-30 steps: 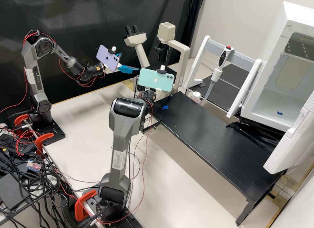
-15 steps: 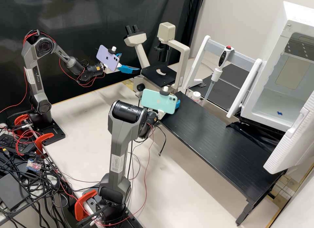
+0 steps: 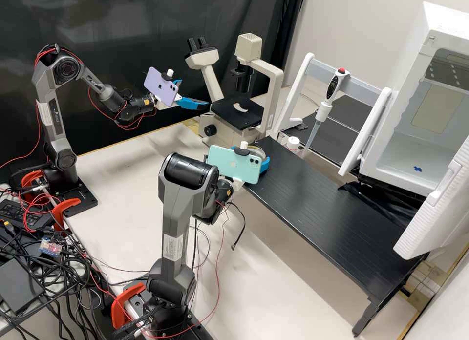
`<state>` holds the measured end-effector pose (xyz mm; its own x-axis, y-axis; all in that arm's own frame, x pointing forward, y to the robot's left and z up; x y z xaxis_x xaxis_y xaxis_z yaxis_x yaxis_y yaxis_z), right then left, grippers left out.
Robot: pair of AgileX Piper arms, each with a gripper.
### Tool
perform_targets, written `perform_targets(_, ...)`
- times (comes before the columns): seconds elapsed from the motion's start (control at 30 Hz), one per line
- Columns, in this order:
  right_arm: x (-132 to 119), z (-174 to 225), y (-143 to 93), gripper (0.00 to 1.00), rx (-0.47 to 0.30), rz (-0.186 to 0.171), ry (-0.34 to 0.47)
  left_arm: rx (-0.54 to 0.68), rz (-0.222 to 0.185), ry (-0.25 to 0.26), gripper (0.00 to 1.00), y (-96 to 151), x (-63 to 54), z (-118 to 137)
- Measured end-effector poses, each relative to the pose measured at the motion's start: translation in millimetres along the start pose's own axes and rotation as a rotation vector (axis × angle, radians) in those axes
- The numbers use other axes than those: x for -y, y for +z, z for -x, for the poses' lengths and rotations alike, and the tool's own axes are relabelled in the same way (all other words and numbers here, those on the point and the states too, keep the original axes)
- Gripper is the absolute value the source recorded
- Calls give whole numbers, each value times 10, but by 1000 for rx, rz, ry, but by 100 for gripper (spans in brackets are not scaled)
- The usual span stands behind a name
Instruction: Move the petri dish to the bench
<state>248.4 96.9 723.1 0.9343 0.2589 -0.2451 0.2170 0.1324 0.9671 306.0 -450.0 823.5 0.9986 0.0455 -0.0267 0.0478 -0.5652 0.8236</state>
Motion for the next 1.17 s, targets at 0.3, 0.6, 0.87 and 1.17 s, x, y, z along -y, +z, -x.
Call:
perform_targets(0.3,20,44,-9,100,-10,9,-5,0,0,0,100,0,0,0)
perform_targets(0.6,-130,169,1,100,-54,38,9,0,0,0,100,0,0,0)
perform_targets(0.87,-495,586,146,100,-55,-49,136,0,0,0,100,0,0,0)
perform_targets(1.17,-745,944,242,100,2,-156,342,0,0,0,100,0,0,0)
